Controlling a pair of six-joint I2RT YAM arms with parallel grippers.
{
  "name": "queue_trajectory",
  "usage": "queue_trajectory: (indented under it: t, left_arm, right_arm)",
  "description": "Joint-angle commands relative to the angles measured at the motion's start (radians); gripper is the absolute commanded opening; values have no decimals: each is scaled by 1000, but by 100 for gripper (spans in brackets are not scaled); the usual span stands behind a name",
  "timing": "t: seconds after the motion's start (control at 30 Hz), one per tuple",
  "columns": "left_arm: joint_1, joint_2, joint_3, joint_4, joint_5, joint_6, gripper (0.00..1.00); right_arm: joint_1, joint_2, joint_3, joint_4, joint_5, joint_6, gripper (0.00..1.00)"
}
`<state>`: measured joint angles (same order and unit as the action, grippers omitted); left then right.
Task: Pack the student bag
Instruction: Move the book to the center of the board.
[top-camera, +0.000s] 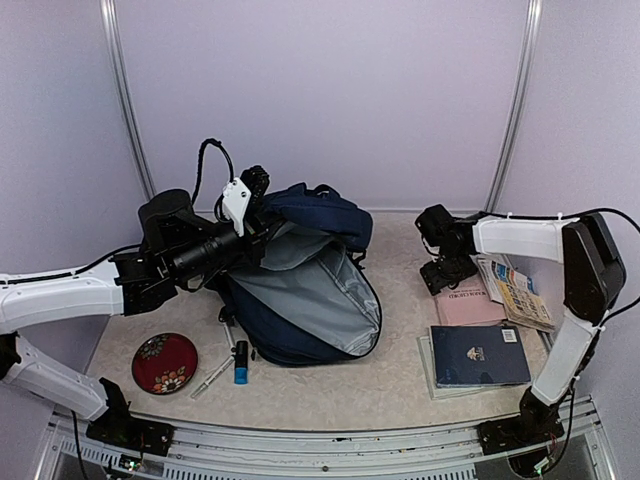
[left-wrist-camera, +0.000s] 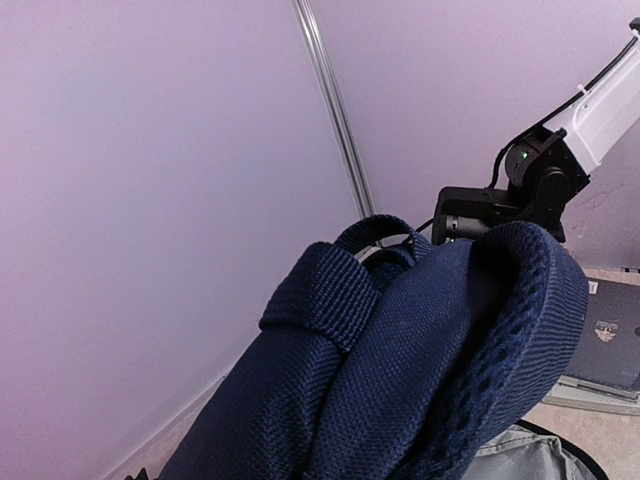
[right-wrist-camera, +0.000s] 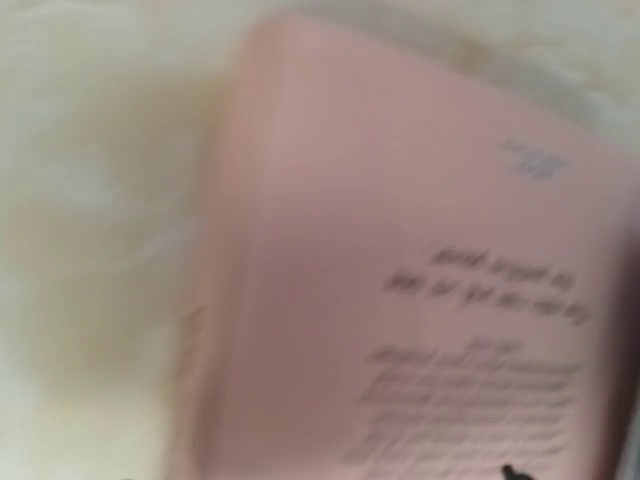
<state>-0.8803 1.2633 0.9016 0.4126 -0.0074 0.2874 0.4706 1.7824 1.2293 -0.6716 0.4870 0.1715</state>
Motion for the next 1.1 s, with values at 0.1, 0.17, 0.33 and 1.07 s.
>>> queue_trajectory:
  t: [0.1, 0.17, 0.33, 1.07]
  left_arm:
    - [4, -56, 6, 55, 13, -26, 0]
    - [4, -60, 4, 53, 13, -27, 0]
    - [4, -64, 6, 43, 21, -22, 0]
    - [7, -75, 7, 28, 30, -3, 0]
  right_arm:
    - [-45, -114, -141, 73, -378, 121, 83]
    - [-70, -127, -181, 94, -446, 145, 85]
    - [-111, -151, -247, 103, -427, 197, 100]
    - [-203, -217, -286, 116, -403, 217, 96]
